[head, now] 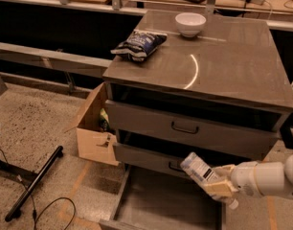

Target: Pick blue plastic bottle from middle drawer and place on counter

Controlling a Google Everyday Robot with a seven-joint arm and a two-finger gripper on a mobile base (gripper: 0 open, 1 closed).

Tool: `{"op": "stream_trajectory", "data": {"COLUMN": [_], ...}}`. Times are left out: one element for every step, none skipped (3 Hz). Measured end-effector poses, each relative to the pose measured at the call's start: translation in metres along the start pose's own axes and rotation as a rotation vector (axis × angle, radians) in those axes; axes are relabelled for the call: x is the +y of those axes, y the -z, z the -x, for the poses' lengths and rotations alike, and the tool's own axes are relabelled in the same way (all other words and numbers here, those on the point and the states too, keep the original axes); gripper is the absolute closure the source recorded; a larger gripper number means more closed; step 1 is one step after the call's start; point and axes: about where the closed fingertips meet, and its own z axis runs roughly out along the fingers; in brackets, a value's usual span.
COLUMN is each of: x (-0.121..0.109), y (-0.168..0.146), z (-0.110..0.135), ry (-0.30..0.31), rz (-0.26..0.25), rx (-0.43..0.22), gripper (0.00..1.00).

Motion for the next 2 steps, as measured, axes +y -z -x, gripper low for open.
{"op": "stream_trajectory", "data": {"x": [-0.0125, -0.0131], "y": [0.0590, 0.0601], "z": [0.0346, 0.0368], "ry": [0.044, 0.042], "rz": [-0.001, -0.007], "rx": [0.022, 0.009], "gripper": [1.00, 1.00]}}
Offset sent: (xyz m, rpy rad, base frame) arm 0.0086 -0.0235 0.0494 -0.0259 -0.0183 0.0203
